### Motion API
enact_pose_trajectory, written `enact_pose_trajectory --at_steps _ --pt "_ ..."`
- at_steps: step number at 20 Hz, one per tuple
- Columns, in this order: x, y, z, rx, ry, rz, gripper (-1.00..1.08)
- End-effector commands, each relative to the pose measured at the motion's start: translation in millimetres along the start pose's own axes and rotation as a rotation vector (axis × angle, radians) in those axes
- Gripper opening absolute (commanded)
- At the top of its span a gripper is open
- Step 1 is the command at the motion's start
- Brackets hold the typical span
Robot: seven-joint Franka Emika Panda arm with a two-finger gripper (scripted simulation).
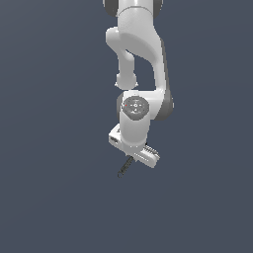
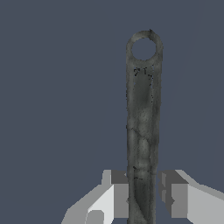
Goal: Pick up the object and move it to a goal position.
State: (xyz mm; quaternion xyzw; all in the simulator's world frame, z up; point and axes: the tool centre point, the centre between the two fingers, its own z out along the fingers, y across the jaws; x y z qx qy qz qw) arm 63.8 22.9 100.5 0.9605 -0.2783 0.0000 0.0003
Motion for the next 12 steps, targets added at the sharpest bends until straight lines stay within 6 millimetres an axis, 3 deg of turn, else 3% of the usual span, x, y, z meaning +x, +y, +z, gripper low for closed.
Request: enact_pose_trajectory --at_steps 1,12 --pt "0.0 -2.1 -29.2 0.001 0.001 0.000 -1.00" --pt "1.2 -12.2 -158.9 0.000 0.001 0.000 -1.00"
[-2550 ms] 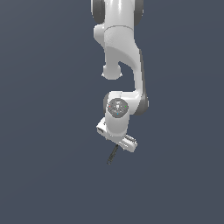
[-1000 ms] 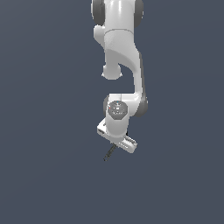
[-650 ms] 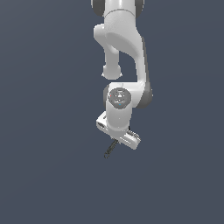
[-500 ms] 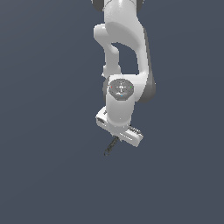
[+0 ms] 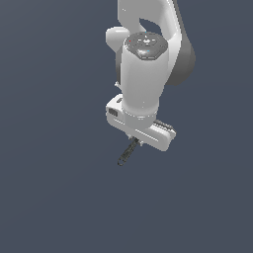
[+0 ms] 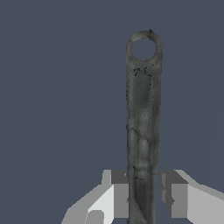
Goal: Pick up the object and move it to a goal position.
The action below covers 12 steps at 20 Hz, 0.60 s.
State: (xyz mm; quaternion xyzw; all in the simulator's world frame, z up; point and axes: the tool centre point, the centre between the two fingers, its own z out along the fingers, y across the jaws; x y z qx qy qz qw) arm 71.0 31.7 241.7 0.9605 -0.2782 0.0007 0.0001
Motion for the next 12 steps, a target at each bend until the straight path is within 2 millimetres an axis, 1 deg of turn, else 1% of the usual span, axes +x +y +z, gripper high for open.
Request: enact_pose_trajectory --at_steps 1,4,6,9,12 --pt "0.2 -2.1 -28.9 -0.001 0.000 0.000 -1.00" --pt "1.0 -5.1 -58.4 -0.001 -0.001 0.000 -1.00" --pt "1.6 -7.0 -74.6 -0.001 -0.001 -0.001 -1.00" --pt "2.7 -9.1 -94.0 -0.001 -0.001 -0.001 -1.00" --pt "3.5 -11.0 -108.0 -0.001 -0.001 -0.001 -1.00"
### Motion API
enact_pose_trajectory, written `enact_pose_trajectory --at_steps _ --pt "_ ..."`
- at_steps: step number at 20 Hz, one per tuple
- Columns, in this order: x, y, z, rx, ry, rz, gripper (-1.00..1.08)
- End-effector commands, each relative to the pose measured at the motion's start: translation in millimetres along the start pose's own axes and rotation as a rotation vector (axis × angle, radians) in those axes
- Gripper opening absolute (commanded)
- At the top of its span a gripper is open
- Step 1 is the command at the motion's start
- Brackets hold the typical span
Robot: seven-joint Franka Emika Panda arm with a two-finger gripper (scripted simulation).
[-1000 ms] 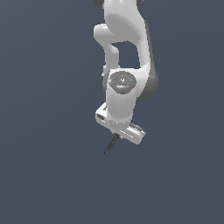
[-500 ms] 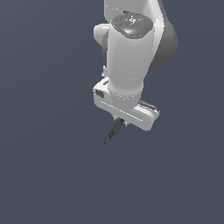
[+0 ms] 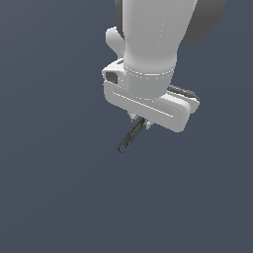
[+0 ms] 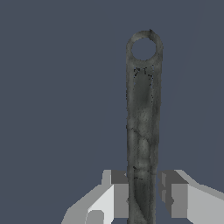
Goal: Pick up the object and move it to a goal position.
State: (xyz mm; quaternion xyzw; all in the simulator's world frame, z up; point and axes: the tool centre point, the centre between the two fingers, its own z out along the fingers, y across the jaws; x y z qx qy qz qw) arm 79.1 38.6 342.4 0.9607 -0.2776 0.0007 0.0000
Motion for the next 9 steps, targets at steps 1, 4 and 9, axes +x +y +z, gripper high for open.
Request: enact_pose_trajectory --at_steps 1,4,9 --pt "0.6 -1.2 -10.8 -0.001 -0.001 0.000 -1.00" --pt "1.2 -2.4 -18.5 -0.001 -0.001 0.000 -1.00" --pt "1.7 -3.1 -23.2 -0.001 -0.001 0.000 -1.00"
